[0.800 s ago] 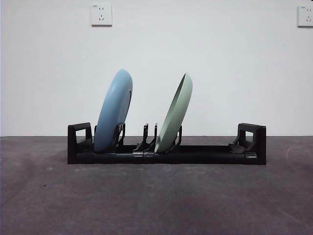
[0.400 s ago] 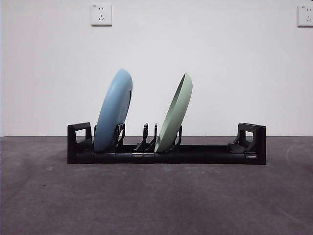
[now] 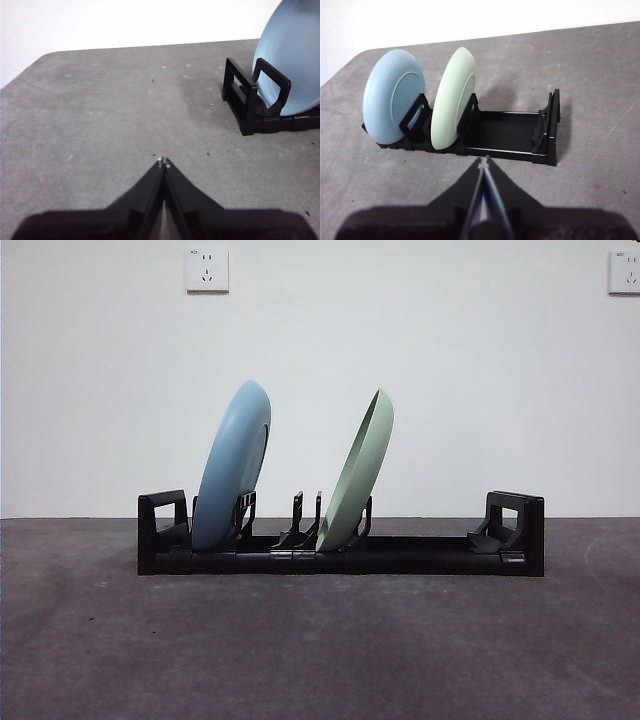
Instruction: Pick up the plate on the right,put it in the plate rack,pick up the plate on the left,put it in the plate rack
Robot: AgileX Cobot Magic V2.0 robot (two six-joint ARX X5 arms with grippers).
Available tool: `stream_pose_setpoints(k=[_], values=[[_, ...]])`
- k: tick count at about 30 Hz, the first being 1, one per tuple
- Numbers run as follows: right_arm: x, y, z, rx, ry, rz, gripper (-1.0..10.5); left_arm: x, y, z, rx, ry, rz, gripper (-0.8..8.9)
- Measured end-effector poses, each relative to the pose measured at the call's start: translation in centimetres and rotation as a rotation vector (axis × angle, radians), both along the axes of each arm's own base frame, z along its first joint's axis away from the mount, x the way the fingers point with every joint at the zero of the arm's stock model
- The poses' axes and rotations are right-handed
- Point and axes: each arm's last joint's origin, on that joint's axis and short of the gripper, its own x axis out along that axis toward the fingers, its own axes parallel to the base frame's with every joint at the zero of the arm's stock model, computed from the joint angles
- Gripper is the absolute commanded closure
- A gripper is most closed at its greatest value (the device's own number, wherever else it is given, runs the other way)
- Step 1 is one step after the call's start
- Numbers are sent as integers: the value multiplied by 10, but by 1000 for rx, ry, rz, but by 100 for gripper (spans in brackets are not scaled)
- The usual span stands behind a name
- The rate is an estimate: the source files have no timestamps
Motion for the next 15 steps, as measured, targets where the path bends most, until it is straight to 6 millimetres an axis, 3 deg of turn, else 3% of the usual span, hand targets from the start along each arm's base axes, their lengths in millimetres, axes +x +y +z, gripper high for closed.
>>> stream_pose_setpoints(k=[9,15], values=[[-2,-1,1,-37,-24,12,946,0,0,0,0,0,0,816],[-21,-20,9,-65,-169,-30,946,0,0,0,0,0,0,816]])
